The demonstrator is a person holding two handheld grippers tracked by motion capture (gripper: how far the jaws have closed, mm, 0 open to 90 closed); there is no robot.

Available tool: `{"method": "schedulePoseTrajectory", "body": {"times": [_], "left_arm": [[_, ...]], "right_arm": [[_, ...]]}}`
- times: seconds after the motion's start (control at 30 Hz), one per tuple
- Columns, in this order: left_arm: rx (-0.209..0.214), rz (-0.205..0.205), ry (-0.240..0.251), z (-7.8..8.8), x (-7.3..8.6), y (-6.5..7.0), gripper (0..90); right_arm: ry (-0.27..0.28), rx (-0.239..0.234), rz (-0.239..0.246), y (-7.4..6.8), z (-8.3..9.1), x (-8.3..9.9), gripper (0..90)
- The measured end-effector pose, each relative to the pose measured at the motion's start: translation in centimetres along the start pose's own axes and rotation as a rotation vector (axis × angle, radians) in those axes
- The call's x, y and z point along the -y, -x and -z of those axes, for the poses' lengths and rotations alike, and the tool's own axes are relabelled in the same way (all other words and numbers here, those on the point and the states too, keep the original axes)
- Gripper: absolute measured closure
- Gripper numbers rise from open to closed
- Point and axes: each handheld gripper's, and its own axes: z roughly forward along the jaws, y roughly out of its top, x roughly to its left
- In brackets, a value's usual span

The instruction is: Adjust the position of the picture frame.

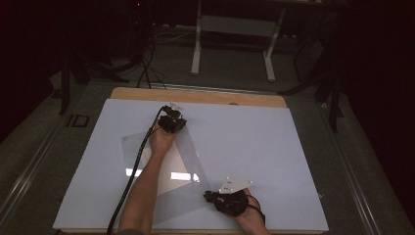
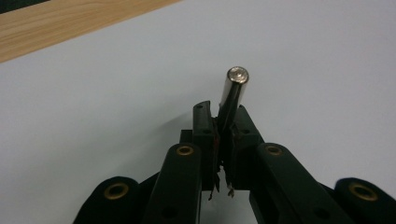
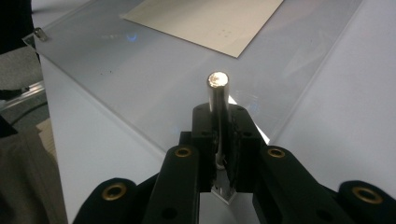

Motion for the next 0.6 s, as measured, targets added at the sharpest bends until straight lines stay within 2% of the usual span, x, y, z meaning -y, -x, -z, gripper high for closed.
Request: {"method": "schedulePoseTrajectory", "body": {"times": [0.03,0.17,0.23,0.27,0.37,0.4,0.43,0.47,0.5,0.53,0.6], "left_arm": [[0.015,-0.007,-0.017,0.3,-0.3,-0.1,84.7],[0.040,-0.017,-0.014,1.1,-0.7,-0.3,84.8],[0.050,-0.006,-0.008,1.6,-1.0,-0.5,84.9],[0.047,0.007,-0.001,2.1,-1.1,-0.8,84.9],[0.039,0.026,0.000,2.7,-1.3,-1.4,84.8],[0.032,0.035,-0.006,3.1,-1.4,-1.8,84.8],[0.032,0.035,-0.006,3.1,-1.4,-1.8,84.8],[0.036,0.047,-0.009,3.7,-1.3,-2.4,84.9],[0.036,0.047,-0.009,3.7,-1.3,-2.4,84.9],[0.043,0.047,-0.012,4.3,-1.1,-2.9,84.8],[0.040,0.047,-0.013,4.9,-1.1,-3.3,84.8]], "right_arm": [[0.003,-0.016,-0.015,0.1,0.1,0.0,82.5],[0.027,-0.045,-0.045,-0.1,0.4,-0.3,81.2],[0.039,-0.055,-0.058,-0.3,0.6,-0.5,80.5],[0.077,-0.070,-0.080,-0.3,1.3,-1.1,79.5],[0.098,-0.062,-0.100,0.0,1.8,-1.6,79.0],[0.130,-0.050,-0.116,0.7,2.7,-2.0,78.9],[0.130,-0.050,-0.116,0.7,2.7,-2.0,78.9],[0.167,-0.038,-0.150,1.5,3.7,-2.4,78.2],[0.167,-0.038,-0.150,1.5,3.7,-2.4,78.2],[0.208,-0.024,-0.171,2.3,4.6,-2.7,78.0],[0.227,0.008,-0.180,3.1,5.4,-3.1,77.9]]}}
